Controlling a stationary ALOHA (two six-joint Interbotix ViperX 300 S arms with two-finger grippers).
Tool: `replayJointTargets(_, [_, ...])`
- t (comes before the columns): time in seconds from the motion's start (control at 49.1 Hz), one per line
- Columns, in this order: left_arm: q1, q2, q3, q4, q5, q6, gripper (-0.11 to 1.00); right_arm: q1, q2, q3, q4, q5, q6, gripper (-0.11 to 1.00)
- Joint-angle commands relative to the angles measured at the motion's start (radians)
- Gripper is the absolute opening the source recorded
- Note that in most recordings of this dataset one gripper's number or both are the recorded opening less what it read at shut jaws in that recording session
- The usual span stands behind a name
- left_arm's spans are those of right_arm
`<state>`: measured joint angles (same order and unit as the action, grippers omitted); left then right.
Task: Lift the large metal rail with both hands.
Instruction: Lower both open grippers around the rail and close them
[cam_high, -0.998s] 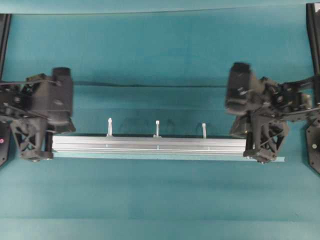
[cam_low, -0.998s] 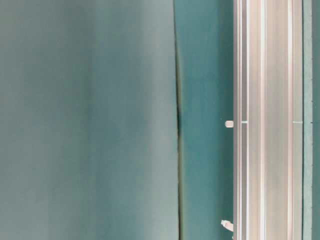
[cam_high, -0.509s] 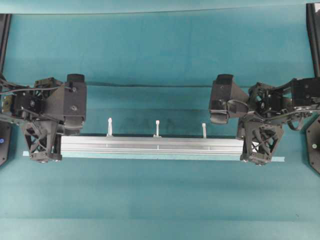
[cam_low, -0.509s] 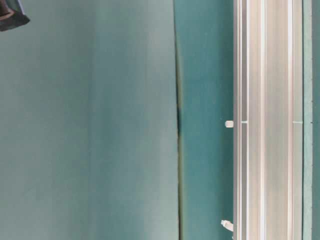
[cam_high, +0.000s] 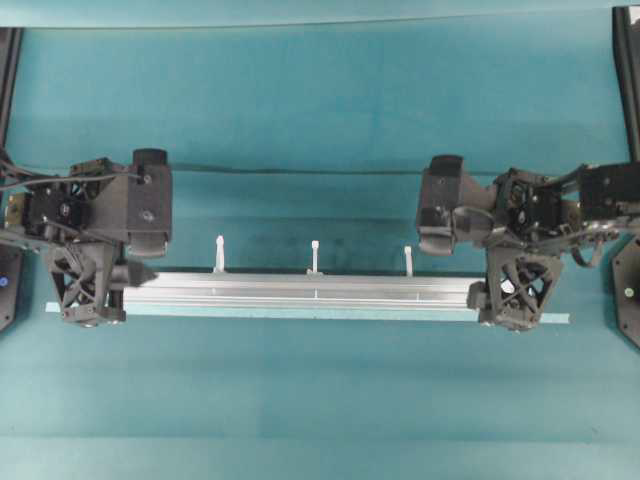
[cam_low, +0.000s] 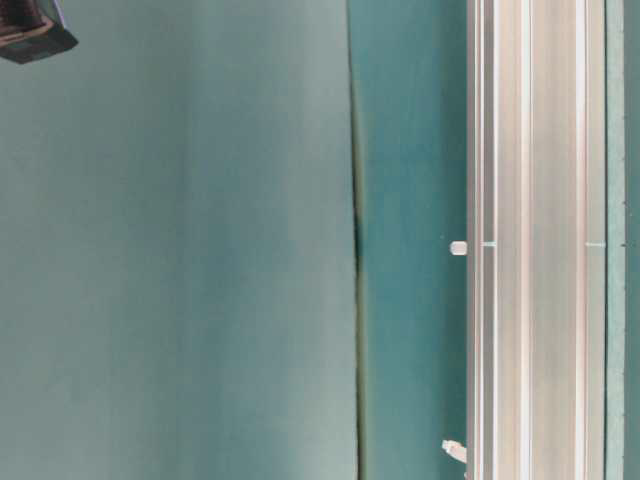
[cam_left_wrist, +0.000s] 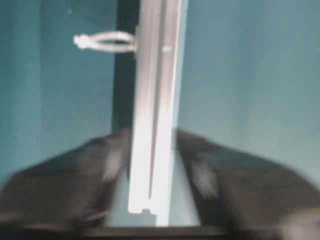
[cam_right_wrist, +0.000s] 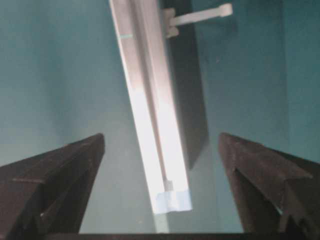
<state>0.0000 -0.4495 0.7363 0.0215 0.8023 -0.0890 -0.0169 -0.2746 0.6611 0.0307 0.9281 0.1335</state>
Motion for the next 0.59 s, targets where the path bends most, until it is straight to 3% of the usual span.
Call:
replayJointTargets(0.0, [-0.009,-0.009,-0.006,0.002,-0.025,0.002,0.75,0.008,0.009,-0.003,-0.015,-0.02,-0.003,0.95])
replayJointTargets(0.081, [-0.012,-0.003,0.002,0.005,-0.044,0.005,0.93,0.008,0.012,0.0,-0.018,-0.048,-0.005,0.95])
replayJointTargets(0.143, [-0.012,0.009,0.006,0.002,-0.051,0.005,0.99,0.008,0.018,0.005,-0.018,-0.072,-0.005,0.95])
replayJointTargets(0.57, [-0.012,0.158,0.041,0.002,-0.175,-0.015,0.99,0.032,0.112,0.035,-0.02,-0.178,-0.006,0.95])
